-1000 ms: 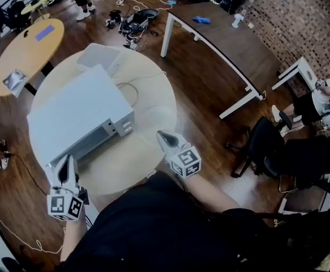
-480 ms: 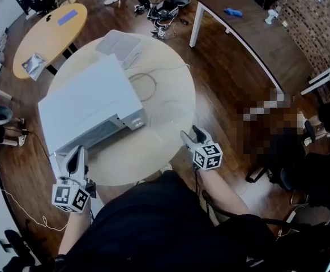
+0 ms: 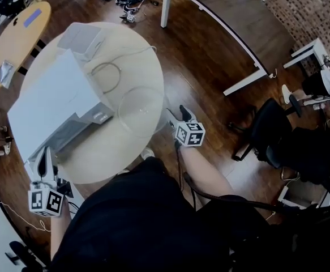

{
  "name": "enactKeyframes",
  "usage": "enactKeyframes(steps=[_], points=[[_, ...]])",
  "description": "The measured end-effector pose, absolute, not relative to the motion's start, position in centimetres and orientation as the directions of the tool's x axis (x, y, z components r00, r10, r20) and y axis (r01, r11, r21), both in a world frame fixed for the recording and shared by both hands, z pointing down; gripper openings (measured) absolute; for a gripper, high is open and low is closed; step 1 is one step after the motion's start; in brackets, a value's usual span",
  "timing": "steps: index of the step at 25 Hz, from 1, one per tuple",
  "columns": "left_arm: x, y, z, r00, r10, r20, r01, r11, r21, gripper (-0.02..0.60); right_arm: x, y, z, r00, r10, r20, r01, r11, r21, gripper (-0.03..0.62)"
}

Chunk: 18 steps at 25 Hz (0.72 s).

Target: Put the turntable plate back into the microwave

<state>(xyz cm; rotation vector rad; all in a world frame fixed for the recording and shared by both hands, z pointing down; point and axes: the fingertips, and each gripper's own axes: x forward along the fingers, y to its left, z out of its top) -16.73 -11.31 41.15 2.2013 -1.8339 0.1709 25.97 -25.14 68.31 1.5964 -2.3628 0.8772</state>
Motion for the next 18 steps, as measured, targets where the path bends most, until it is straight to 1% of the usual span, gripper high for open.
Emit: enactKeyframes(steps=[3,7,10,15,18], points=[[-16.7,-11.1,41.0,0.181,-0.949,0.258,-0.980,-0.154,0.122,0.003,26.9,-25.2,69.9,-0.413,-0.785,0.461,-0.879,0.212,-0.427,0.324],[-16.0,-11.5,41.6,0.193,-0.944,0.266,-0.980,-0.172,0.102,0.003,28.4,-24.8,72.2,-0.439,-0.750,0.495,-0.857,0.183,-0.482,0.330],[-15.8,-11.2,41.3,0.184,-0.946,0.267,-0.982,-0.163,0.096,0.003,28.0,-24.7,73.7,-0.482,-0.717,0.504,-0.821,0.169,-0.545,0.331],[-15.5,-10.5,41.2,0.166,-0.944,0.287,-0.986,-0.151,0.074,0.003,27.4,-24.6,75.8,-0.544,-0.654,0.525,-0.763,0.126,-0.634,0.425],[-15.9,-10.1,40.7,0.143,-0.947,0.289,-0.989,-0.128,0.070,0.003,26.7,-25.4,76.2,-0.568,-0.653,0.500,-0.715,0.092,-0.693,0.433]])
